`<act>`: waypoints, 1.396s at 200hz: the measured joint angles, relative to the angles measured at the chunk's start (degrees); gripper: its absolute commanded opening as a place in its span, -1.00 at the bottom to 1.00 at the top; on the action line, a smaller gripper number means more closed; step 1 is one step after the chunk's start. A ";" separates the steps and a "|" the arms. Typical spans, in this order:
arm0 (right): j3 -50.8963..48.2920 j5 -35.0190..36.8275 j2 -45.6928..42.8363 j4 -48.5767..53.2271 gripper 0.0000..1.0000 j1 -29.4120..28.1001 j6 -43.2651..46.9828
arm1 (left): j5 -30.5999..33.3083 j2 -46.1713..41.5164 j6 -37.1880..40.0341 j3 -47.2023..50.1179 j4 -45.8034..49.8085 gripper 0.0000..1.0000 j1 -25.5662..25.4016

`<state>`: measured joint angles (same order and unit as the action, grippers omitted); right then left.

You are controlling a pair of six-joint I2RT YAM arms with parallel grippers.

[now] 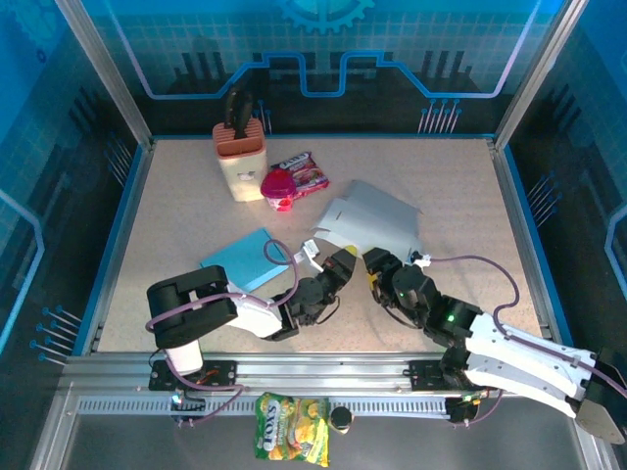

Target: Fold the paper box

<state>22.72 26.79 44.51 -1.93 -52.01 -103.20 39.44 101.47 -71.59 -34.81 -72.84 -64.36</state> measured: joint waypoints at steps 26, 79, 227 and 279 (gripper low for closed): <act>0.07 0.04 0.52 -1.18 -0.04 1.75 0.33 | -0.02 0.00 0.02 -1.36 -0.07 -1.00 -0.04; 1.92 -0.61 0.44 -1.11 -0.65 5.53 1.16 | 0.46 0.00 0.00 -2.03 -0.59 -1.00 -0.22; 31.61 -30.69 11.56 13.03 -1.00 33.51 12.87 | -5.77 -40.35 28.83 -4.07 45.03 0.43 4.42; 38.42 -41.24 13.14 19.30 -1.00 37.90 16.11 | -7.93 -41.33 55.39 -3.41 56.19 0.64 8.17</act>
<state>61.14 -14.46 57.65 17.37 -14.11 -87.09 31.51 60.14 -16.21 -38.22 -16.64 -56.18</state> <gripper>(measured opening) 0.064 0.806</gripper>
